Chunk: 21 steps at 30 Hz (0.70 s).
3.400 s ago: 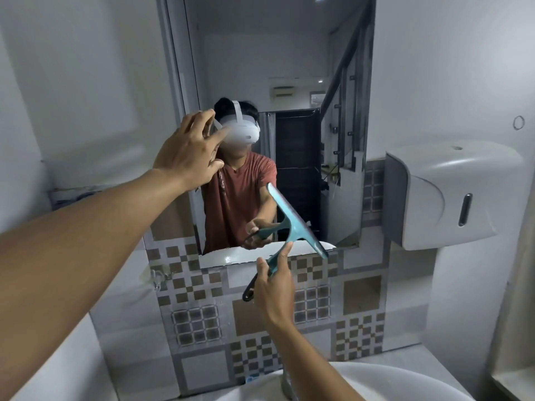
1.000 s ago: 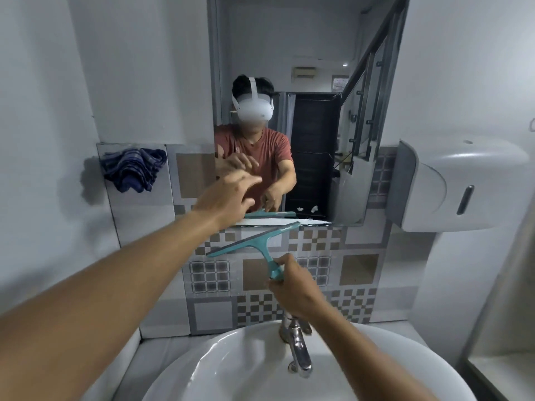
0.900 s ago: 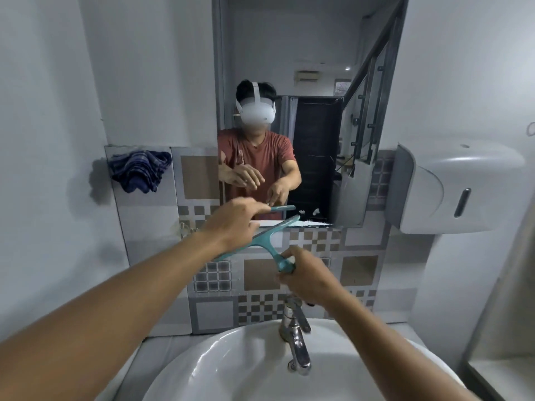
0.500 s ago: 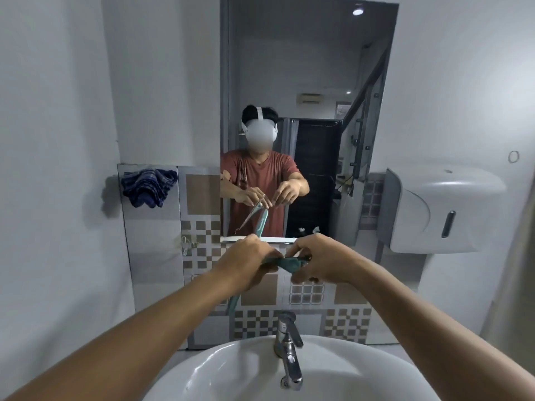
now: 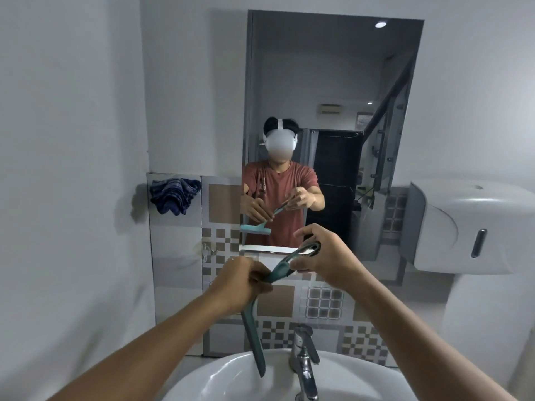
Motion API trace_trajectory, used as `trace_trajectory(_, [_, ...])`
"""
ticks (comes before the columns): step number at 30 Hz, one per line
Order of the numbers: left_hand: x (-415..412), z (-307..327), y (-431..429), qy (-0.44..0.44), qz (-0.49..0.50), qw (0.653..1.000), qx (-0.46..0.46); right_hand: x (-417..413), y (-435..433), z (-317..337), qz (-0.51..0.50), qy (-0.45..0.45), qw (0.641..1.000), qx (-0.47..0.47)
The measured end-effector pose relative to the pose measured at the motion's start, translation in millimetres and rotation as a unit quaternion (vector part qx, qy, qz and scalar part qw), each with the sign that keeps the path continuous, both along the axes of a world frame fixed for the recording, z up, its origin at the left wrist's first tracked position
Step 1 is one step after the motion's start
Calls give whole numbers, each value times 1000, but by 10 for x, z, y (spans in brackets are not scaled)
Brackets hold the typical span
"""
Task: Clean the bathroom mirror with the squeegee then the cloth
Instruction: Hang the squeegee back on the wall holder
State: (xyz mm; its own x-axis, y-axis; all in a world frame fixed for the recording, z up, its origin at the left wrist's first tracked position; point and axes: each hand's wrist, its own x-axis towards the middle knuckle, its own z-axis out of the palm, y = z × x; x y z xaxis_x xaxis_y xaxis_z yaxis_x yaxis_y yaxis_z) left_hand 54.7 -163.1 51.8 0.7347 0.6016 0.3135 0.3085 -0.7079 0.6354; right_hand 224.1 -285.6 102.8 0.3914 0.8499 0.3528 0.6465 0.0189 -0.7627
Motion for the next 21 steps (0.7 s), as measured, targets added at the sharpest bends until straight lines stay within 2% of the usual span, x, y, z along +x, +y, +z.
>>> trace_trajectory(3, [-122,-59,38,-13,3,997,-74,-118,142,-102,-20,-3,999,31])
trace_trajectory(7, [-243,-80,76,-55,31,991,-120,-294,359,-183,25,54,996,63])
trace_trajectory(13, [-436,-25,212,-164,77,977,-114,-534,622,-192,79,123,985,93])
trace_trajectory(17, [-547,18,296,-177,66,977,-102,-640,826,-251,105,140,981,86])
trace_trajectory(21, [-660,-18,404,-189,64,974,-106,-728,1056,-365,118,111,985,58])
